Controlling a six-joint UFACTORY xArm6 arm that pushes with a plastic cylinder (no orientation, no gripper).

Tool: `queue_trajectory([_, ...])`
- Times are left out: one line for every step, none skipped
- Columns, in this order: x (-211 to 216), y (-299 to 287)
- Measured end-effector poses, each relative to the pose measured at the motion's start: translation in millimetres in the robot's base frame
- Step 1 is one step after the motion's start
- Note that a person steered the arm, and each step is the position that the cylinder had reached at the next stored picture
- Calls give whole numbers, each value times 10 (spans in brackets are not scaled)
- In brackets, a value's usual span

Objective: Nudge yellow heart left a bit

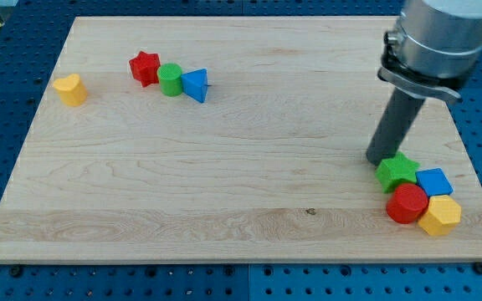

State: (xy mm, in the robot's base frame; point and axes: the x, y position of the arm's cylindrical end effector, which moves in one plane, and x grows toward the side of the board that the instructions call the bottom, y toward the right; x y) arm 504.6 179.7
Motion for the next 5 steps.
queue_trajectory([124, 41])
queue_trajectory([7, 13])
queue_trajectory([-342, -278])
queue_trajectory([-376, -962])
queue_trajectory([-482, -1873])
